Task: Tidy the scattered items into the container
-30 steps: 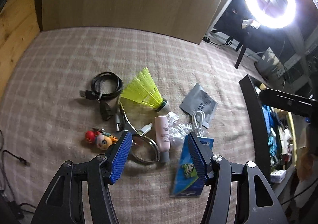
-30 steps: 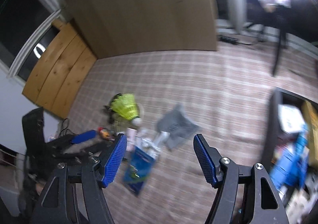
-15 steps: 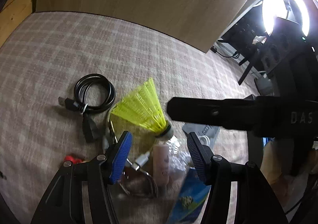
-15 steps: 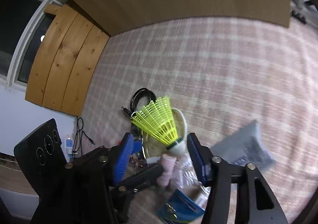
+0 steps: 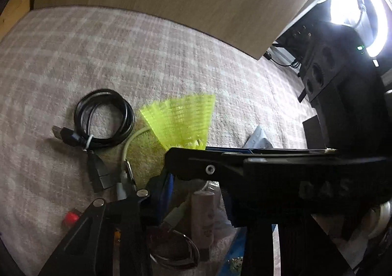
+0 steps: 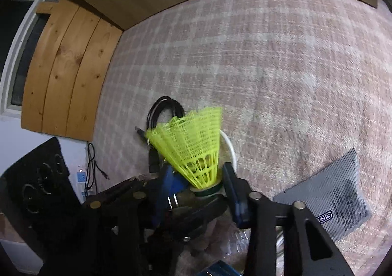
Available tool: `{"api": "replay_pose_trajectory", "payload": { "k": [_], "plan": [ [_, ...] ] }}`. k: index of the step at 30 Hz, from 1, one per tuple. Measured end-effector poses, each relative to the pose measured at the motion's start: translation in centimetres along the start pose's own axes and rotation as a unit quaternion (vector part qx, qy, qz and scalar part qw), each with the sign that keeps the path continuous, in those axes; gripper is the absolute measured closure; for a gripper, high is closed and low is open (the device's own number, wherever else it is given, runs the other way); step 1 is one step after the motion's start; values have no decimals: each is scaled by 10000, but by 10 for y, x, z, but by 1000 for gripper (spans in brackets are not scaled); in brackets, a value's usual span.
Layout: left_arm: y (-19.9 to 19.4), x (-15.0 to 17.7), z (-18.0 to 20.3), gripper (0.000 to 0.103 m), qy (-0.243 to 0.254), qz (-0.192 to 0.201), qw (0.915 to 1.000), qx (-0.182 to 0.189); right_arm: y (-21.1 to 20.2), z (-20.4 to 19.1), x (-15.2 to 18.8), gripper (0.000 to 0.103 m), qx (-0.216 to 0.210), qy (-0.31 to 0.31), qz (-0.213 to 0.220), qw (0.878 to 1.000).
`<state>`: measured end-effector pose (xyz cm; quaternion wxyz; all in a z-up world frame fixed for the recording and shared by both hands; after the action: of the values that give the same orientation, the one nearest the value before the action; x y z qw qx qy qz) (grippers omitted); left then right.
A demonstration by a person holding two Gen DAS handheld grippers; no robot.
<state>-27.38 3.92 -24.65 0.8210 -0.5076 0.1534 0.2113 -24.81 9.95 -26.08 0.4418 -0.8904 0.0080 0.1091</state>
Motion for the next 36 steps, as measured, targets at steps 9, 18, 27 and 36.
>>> {"api": "replay_pose_trajectory", "payload": {
  "k": [9, 18, 27, 36],
  "plan": [
    [-30, -2, 39, 65, 395, 279, 9987, 175, -39, -10, 8, 76, -166, -87, 392, 9991],
    [-65, 13, 119, 65, 1111, 380, 9912, 603, -123, 0, 38, 76, -26, -1, 1126, 9936],
    [-58, 51, 230, 64, 1782, 127, 9761, 1240, -218, 65, 82, 76, 311, 459, 1694, 9840],
    [-32, 103, 363, 64, 2475, -333, 9488, 1935, -310, 151, 137, 76, 745, 1154, 2248, 9647]
  ]
}}
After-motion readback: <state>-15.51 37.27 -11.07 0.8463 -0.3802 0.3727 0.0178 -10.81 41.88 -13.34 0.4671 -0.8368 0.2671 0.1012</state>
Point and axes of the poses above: each gripper's, at about its wrist camera, not at the fingertips, and y roughly the way its jaws point, z to its right, x to its underside, the point moved 6 cm from there along y, roughly the way its jaws point, and after that the axes turned 7 degrees about z, right-handed, at the moved point
